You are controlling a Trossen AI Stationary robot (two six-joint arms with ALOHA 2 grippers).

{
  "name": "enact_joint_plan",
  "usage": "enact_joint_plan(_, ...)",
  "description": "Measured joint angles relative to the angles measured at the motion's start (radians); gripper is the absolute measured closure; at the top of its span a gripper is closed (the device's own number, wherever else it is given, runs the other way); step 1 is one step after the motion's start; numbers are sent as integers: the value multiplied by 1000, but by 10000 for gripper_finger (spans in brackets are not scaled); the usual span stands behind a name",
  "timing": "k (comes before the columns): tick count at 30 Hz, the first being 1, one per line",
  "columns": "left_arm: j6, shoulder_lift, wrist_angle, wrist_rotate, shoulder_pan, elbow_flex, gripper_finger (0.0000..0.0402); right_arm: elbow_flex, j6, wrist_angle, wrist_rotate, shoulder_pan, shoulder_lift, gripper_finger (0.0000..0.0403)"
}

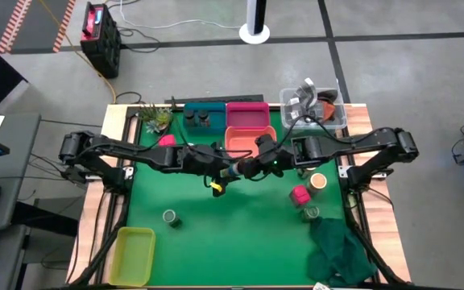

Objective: Sort spices by type
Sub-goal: Put the black seasoning bottle into the blue bin

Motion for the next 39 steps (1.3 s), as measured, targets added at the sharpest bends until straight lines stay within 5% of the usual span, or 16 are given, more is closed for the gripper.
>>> enact_joint_plan(12, -38, 13, 17, 4, 14, 1, 241, 0, -29, 11, 6, 6, 0, 151)
enact_joint_plan(21, -147, -15, -48, 26, 58, 0, 236, 0, -83, -43, 16, -4, -34, 128)
enact_joint_plan(30, -108, -99, -74, 42, 239, 0, 236, 0, -56, -159, 233, 52, -129, 127)
enact_joint_plan(39, -117, -82, -4, 165, 411, -16, 235, 0, -37, -161, 288, 106, -63, 127)
